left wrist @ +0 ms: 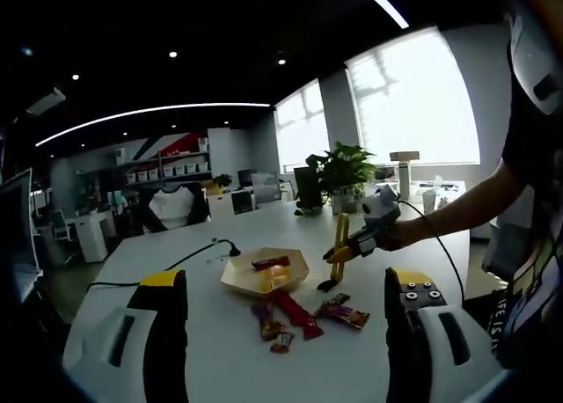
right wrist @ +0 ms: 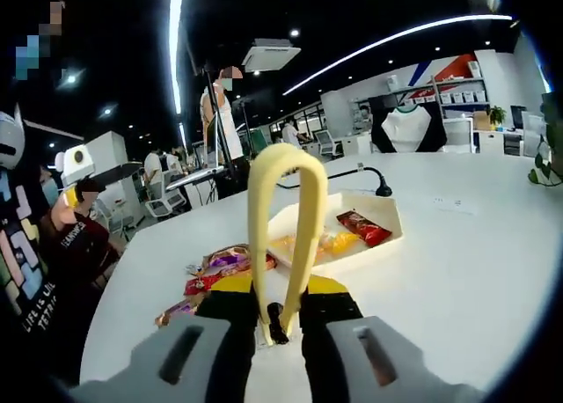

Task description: Place the target food into the container with the food tongs after gripping and lifting it, then release it inside without dropping or visibly crushing the food.

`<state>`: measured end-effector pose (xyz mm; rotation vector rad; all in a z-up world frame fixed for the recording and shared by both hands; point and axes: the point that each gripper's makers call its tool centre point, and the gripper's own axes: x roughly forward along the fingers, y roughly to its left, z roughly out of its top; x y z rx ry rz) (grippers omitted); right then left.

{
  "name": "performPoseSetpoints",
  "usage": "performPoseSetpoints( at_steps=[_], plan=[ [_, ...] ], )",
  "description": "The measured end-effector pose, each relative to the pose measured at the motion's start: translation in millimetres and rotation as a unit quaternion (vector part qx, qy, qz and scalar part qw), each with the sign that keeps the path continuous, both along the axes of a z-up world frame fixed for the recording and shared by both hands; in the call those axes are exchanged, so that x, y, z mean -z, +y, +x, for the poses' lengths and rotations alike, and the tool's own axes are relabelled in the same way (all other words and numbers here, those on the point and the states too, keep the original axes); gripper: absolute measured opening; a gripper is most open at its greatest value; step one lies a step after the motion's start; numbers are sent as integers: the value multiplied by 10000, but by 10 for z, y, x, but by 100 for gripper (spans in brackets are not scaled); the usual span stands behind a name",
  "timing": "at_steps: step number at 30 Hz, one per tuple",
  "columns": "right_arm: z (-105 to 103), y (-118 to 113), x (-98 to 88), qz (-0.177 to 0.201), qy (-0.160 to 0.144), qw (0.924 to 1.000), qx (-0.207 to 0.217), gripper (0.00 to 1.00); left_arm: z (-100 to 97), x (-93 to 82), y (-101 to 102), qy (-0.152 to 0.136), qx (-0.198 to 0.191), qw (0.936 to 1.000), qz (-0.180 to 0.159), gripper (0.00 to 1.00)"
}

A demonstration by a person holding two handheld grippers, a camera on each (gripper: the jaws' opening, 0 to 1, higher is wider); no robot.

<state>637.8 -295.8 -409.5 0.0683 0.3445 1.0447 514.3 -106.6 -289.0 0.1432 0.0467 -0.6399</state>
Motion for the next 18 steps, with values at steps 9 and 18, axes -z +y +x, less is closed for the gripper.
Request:
performPoseSetpoints(
  at_steps=[9, 18],
  plan=[
    [-70, -79, -7, 33, -246, 9996, 106, 18, 8, 6, -70, 1, 81, 10000, 10, 99],
    [-22, 122, -61, -93, -466, 9985, -271, 19, -4, -54, -86, -58, 110, 9999, 54, 99]
  ],
)
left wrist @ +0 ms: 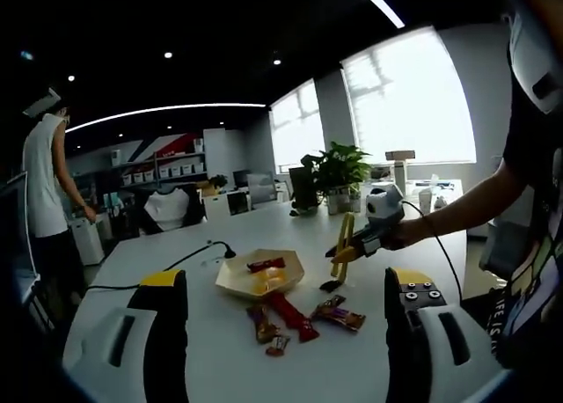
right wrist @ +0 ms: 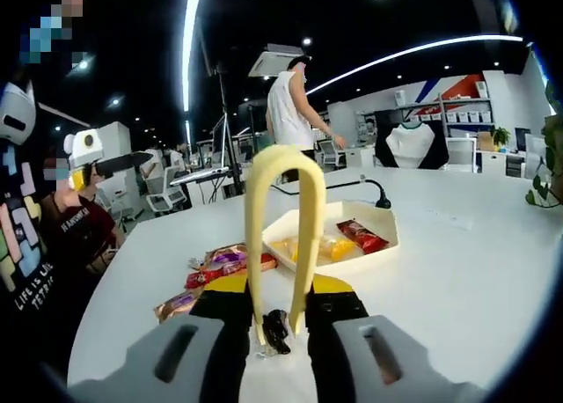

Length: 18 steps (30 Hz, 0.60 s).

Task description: Place the target food into the container with the food tongs after gripping and lifting it, then release it inside without dropping or visibly crushing the food.

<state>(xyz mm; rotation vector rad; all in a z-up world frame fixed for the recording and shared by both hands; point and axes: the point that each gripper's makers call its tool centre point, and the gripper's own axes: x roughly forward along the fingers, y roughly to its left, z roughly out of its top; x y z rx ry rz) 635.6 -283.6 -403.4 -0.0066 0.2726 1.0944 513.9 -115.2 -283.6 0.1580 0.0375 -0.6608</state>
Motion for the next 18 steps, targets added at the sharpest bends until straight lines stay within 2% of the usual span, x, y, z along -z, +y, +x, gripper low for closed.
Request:
performPoseSetpoints(
  at_steps=[8, 14, 17, 18],
  plan=[
    [46, 139, 106, -247, -11, 9995, -207, 21, 4, -13, 51, 4, -65, 10000, 7, 98],
    [49, 168, 124, -242, 33, 9995, -222, 21, 8, -22, 75, -10, -96, 10000, -3, 98],
    [47, 170, 143, -339, 282, 9990, -86, 19, 11, -22, 76, -14, -99, 9999, -2, 98],
    [38, 187, 139, -433, 176, 9988, -129, 17, 13, -20, 76, -7, -101, 9999, -7, 98]
  ],
)
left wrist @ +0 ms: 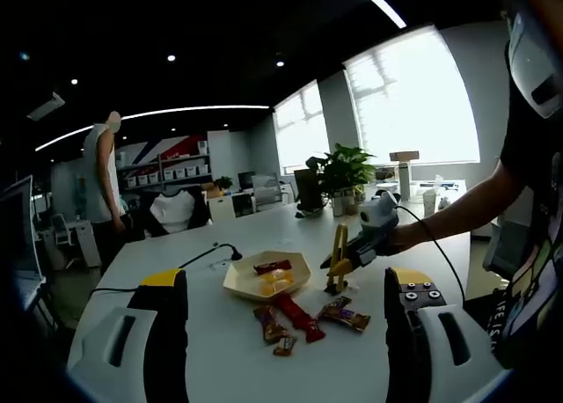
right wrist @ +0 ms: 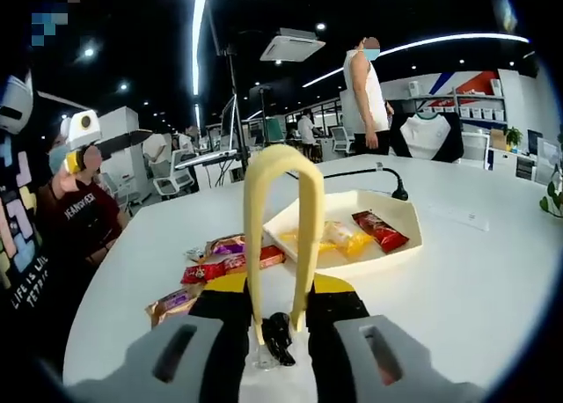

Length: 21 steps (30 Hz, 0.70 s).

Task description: Place the target food into the container with the food tongs after gripping and lifting it, then release it inside without dropping or visibly crushing the food.

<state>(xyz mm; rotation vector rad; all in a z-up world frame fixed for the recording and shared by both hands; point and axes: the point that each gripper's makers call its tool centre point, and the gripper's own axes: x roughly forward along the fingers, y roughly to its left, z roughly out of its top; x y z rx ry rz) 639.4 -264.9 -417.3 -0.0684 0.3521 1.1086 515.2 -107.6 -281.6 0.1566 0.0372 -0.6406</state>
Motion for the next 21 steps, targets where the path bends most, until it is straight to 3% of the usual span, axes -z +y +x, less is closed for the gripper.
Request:
performPoseSetpoints(
  at_steps=[4, 12, 19, 20, 21],
  plan=[
    [-49, 54, 6, -126, -49, 9999, -16, 14, 7, 9, -6, 5, -2, 10000, 4, 98],
    [-19, 50, -27, 237, 14, 9997, 99, 15, -19, 34, 4, 45, -2, 10000, 31, 98],
    [7, 0, -266, 403, -194, 9989, 164, 15, -18, 10, 7, 17, -29, 10000, 41, 98],
    [41, -11, -379, 518, -403, 9975, 250, 15, -21, 4, -1, 8, -26, 10000, 38, 98],
    [39, -18, -416, 522, -418, 9975, 246, 16, -28, -3, -11, -6, -15, 10000, 35, 98]
  ],
)
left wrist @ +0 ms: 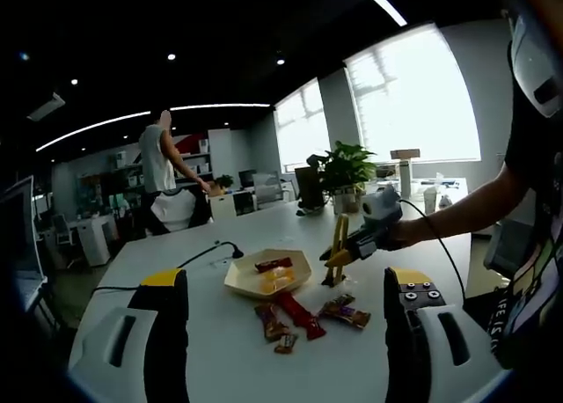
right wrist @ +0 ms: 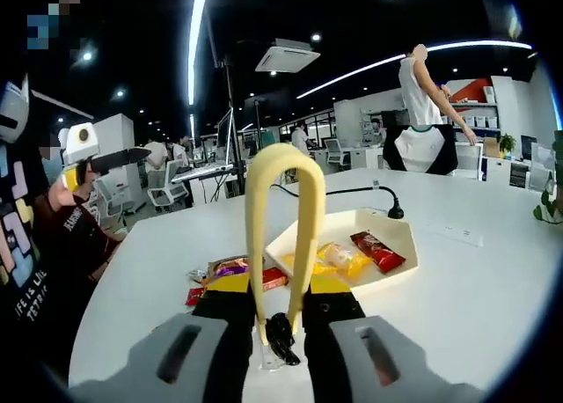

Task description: Place the target food into the container with the food tongs after gripping and lifting it, then release it inside without dropping or visibly crushing the food.

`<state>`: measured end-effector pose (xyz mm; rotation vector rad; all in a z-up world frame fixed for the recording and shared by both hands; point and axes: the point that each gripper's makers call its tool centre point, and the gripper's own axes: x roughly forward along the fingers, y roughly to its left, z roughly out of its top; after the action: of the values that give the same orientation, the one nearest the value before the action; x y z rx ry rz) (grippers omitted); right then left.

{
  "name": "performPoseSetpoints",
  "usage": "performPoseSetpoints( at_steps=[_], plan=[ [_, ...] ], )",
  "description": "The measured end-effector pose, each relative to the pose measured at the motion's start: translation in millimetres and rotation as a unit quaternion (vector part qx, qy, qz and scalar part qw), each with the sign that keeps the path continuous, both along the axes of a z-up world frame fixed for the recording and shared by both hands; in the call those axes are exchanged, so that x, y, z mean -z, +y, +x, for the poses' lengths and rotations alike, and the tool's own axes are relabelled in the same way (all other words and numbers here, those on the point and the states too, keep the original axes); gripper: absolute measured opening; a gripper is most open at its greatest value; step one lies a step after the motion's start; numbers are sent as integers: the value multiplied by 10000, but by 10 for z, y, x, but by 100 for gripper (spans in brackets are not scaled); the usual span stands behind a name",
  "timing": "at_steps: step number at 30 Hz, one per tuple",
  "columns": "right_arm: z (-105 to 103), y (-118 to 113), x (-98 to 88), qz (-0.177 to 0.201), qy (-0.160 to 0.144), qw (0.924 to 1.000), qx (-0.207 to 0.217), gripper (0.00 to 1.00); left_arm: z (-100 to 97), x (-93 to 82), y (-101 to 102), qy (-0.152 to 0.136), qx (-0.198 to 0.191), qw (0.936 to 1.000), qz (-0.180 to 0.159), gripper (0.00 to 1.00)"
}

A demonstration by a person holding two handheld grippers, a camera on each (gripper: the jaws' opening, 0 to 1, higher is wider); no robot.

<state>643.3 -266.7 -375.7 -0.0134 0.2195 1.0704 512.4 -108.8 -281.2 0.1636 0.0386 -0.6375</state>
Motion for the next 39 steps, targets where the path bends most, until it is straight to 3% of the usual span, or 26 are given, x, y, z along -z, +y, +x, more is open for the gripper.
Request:
performPoseSetpoints(
  at_steps=[4, 6, 14, 19, 22, 26, 31, 33, 35, 36, 39],
  plan=[
    [91, -31, -169, -114, -312, 9994, 115, 16, -27, -13, -18, -26, 39, 10000, -25, 98],
    [158, -38, -278, 98, -243, 9995, 164, 16, -52, -5, -17, -21, 64, 10000, -38, 98],
    [493, 17, -533, 109, -426, 9984, 347, 16, -76, 25, 44, -14, 9, 10000, -83, 99],
    [826, 130, -611, 56, -426, 9981, 441, 16, -81, 26, 55, -30, 15, 9999, -113, 100],
    [989, 183, -584, 42, -361, 9983, 457, 16, -76, 42, 66, -23, 26, 9999, -96, 100],
    [1239, 187, -402, -44, -30, 9975, 701, 16, -62, 42, 118, -38, -27, 9999, -132, 100],
    [1431, 213, -211, -172, 168, 9956, 904, 17, -64, 73, 123, 25, -10, 9999, -171, 100],
    [1537, 137, -180, -215, 110, 9915, 1277, 16, -67, 77, 127, 12, -13, 9999, -146, 100],
    [1543, 153, -191, 93, 236, 9914, 1282, 16, -68, 83, 129, 33, -12, 9998, -171, 100],
    [1537, 154, -155, 90, 365, 9910, 1285, 16, -72, 92, 122, 52, 11, 9999, -148, 100],
    [1518, 161, -19, -214, 363, 9913, 1248, 17, -79, 82, 90, 20, 52, 10000, -81, 100]
  ],
)
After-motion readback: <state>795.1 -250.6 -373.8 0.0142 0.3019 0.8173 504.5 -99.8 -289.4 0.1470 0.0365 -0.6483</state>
